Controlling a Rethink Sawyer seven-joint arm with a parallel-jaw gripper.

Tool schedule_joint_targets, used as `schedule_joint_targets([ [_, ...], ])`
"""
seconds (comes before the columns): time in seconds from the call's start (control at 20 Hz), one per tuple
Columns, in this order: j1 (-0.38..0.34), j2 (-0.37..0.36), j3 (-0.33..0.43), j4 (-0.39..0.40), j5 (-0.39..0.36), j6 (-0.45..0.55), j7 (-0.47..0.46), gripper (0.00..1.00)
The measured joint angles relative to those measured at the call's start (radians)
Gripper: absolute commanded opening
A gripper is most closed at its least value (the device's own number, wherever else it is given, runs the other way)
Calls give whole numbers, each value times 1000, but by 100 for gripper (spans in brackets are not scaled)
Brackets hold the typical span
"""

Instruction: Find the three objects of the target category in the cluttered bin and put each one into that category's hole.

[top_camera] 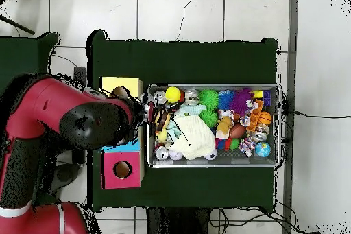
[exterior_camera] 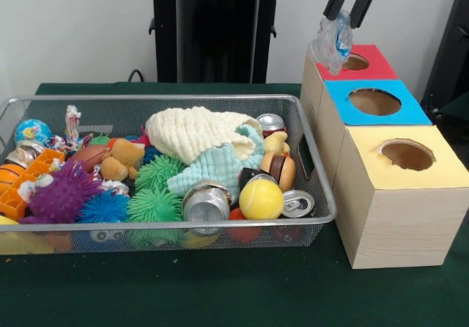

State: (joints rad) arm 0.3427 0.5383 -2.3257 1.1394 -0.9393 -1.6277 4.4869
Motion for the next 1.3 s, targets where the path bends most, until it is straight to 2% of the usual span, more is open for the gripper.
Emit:
schedule_joint_targets([
  [0.25, 34, -28, 84, 0, 2, 18, 0, 0],
  [0.5, 47, -51, 129, -3, 3, 34, 0, 0],
  [1.3, 68, -59, 200, -14, 4, 130, 0, 0],
])
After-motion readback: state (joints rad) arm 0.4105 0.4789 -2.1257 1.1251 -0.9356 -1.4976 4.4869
